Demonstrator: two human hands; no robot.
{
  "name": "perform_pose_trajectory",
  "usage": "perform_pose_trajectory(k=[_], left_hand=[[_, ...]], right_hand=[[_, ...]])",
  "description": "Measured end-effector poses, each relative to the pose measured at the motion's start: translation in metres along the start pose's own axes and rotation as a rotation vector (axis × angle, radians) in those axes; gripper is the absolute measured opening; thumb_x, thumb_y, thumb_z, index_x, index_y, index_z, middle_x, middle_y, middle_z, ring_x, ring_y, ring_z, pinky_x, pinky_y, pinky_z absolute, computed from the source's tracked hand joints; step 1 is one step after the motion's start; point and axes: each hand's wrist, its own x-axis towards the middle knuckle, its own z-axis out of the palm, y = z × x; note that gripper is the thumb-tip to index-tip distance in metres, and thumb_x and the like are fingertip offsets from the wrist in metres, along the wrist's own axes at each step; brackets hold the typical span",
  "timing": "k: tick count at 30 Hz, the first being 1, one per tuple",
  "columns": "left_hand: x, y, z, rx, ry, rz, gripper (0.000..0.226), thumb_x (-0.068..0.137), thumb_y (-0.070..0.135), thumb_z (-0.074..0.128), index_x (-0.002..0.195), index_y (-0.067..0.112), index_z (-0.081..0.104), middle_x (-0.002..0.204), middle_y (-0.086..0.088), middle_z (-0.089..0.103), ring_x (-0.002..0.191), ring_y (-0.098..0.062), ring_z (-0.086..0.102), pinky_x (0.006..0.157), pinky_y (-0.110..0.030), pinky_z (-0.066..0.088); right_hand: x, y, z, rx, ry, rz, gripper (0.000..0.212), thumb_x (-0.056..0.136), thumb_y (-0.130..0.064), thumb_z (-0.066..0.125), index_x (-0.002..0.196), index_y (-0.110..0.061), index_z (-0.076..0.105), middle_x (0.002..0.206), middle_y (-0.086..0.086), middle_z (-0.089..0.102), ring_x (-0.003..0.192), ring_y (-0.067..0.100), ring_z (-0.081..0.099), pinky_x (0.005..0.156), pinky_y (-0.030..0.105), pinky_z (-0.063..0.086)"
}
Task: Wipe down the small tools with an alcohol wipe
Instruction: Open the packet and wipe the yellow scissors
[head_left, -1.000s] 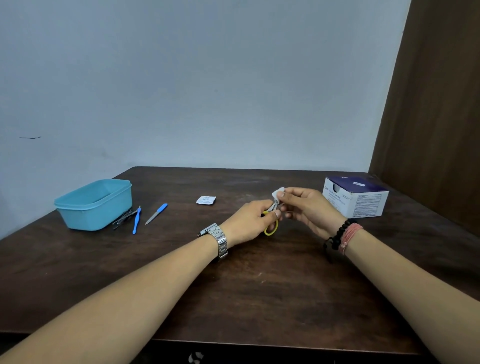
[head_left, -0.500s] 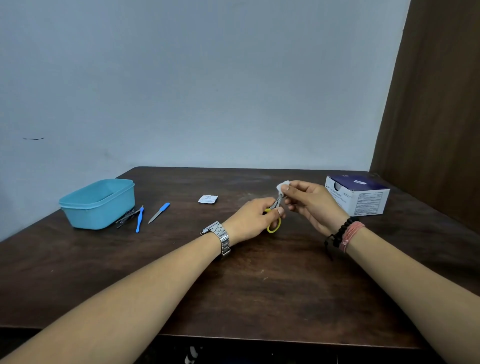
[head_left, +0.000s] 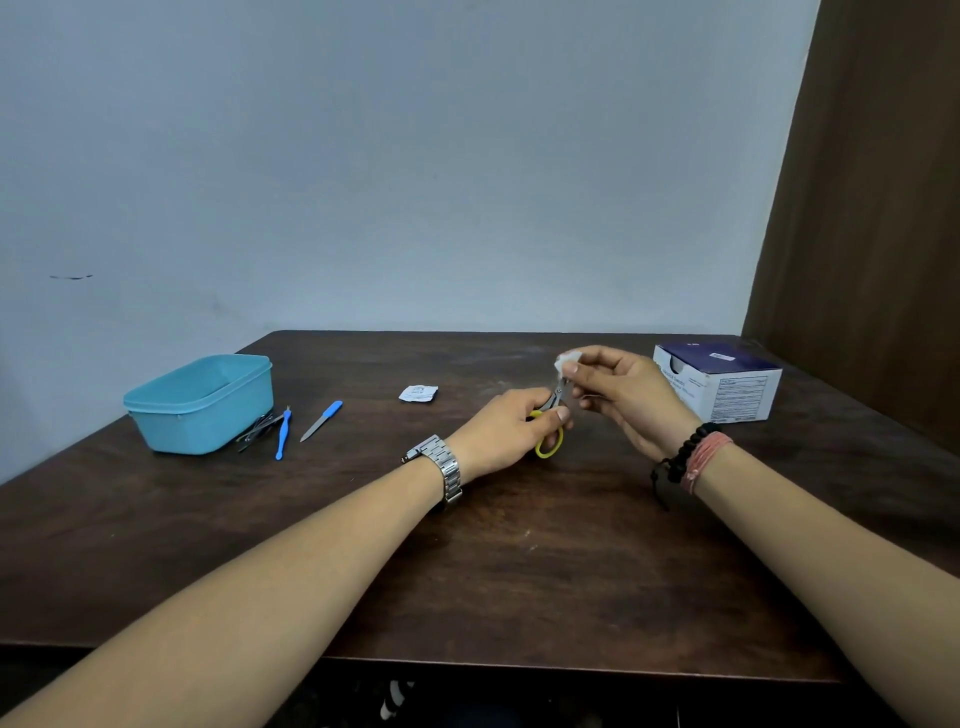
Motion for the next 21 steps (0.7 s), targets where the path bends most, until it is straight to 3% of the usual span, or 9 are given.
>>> perform_pose_trajectory(k=[4,9,14,17,21], left_hand=[[-0.0003,-0.0002,-0.0002,-0.002,0.009,0.008,0.023,0.100,0.028,0.049,0.081,0.026,0.062,0.062,0.010,0.059,0.054,0.004,0.049,0.060,-0.016,0.036],[-0.0001,0.0005,-0.0011,0.001,0.012,-0.003,0.023,0.100,0.030,0.049,0.086,0.021,0.064,0.063,0.009,0.059,0.056,0.002,0.049,0.061,-0.018,0.038],[-0.0018,0.0013,-0.0026,0.015,0.018,0.010,0.023,0.100,0.032,0.048,0.083,0.025,0.063,0.062,0.010,0.060,0.058,0.001,0.049,0.062,-0.020,0.038],[-0.0010,0.0017,-0.0039,0.030,0.036,-0.006,0.025,0.099,0.033,0.050,0.085,0.017,0.065,0.064,0.010,0.060,0.058,0.001,0.049,0.061,-0.017,0.038],[-0.0011,0.0007,-0.0032,0.043,0.034,0.004,0.025,0.099,0.030,0.052,0.081,0.015,0.062,0.063,0.011,0.061,0.055,0.004,0.049,0.058,-0.015,0.035]], right_hand=[[-0.0035,0.0024,0.0024,-0.066,-0.061,0.013,0.007,0.084,-0.009,0.069,0.090,-0.010,0.070,0.070,0.006,0.061,0.057,0.011,0.056,0.056,0.018,0.047],[-0.0017,-0.0037,0.0003,-0.008,-0.007,-0.027,0.006,0.087,-0.009,0.066,0.091,-0.010,0.069,0.071,-0.004,0.064,0.060,0.006,0.055,0.057,0.017,0.047],[-0.0033,-0.0006,0.0017,-0.051,-0.048,-0.002,0.005,0.086,-0.009,0.067,0.089,-0.010,0.070,0.065,-0.001,0.063,0.058,0.009,0.057,0.057,0.018,0.049],[-0.0020,-0.0023,-0.0009,-0.028,-0.022,-0.021,0.005,0.087,-0.009,0.066,0.090,-0.010,0.070,0.067,-0.007,0.064,0.060,0.006,0.055,0.058,0.017,0.047],[-0.0033,-0.0006,0.0019,-0.088,-0.052,-0.003,0.004,0.086,-0.009,0.068,0.089,-0.010,0.070,0.067,-0.001,0.063,0.059,0.006,0.056,0.056,0.016,0.046]])
